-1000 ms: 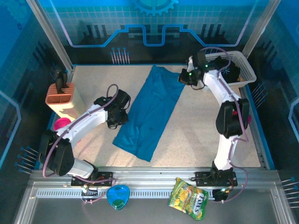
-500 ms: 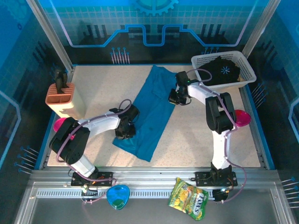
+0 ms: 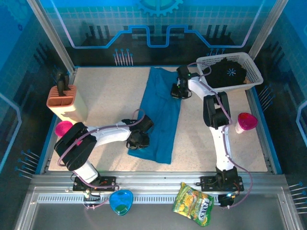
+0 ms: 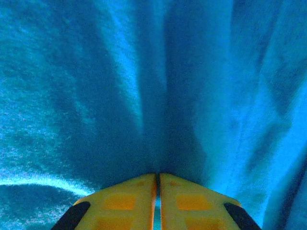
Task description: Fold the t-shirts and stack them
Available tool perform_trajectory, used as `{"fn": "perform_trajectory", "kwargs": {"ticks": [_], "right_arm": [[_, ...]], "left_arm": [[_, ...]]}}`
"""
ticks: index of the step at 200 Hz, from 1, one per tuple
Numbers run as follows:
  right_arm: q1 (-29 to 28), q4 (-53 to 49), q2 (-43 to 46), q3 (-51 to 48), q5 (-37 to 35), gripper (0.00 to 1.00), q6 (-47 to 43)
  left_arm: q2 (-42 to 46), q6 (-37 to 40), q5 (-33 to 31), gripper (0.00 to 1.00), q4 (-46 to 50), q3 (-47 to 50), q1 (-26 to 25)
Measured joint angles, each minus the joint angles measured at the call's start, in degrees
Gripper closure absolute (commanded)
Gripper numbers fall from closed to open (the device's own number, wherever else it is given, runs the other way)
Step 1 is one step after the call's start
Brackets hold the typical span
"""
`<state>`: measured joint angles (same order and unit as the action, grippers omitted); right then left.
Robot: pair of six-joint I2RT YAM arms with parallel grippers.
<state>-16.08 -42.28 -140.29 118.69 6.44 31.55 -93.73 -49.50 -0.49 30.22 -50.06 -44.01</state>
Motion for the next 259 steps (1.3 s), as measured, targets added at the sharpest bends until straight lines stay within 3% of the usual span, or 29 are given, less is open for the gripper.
{"fn": "perform_trajectory", "kwargs": {"ticks": [58, 105, 129, 169, 203, 239, 249, 259], "right_arm": [[0.0, -7.6, -7.5, 13.9, 2.5, 1.0, -7.1], [0.0, -6.6, -6.6, 11.7, 3.5, 1.0, -9.9], [0.0, -4.5, -4.5, 7.9, 3.9, 0.95, -11.7], [0.0, -4.0, 0.4, 1.8, 3.0, 0.86, -14.8], [0.0, -1.4, 15.2, -9.1, 2.8, 0.8, -17.9], [0.0, 3.0, 38.1, -20.9, 3.2, 0.73, -21.8], [0.0, 4.2, 44.5, -24.4, 3.4, 0.7, -23.2], [0.0, 5.0, 51.3, -28.4, 3.5, 0.66, -24.3]], "left_arm": [[-0.5, -4.5, 1.4, 0.86, -2.6, -0.2, -4.2], [-0.7, -6.0, 1.3, 0.82, -1.5, -1.1, -5.3], [-0.7, -5.1, -0.7, 0.76, 4.7, -3.6, -5.5], [-0.7, 0.4, -7.6, 0.7, 16.0, -18.2, -4.9], [0.2, 8.0, -16.2, 0.56, 19.0, -34.4, -4.8], [6.1, 18.6, -26.4, 0.41, 17.4, -37.3, -3.9], [7.8, 21.3, -28.9, 0.32, 16.9, -37.3, -3.2], [9.6, 24.9, -31.2, 0.16, 15.5, -36.8, -2.6]]}}
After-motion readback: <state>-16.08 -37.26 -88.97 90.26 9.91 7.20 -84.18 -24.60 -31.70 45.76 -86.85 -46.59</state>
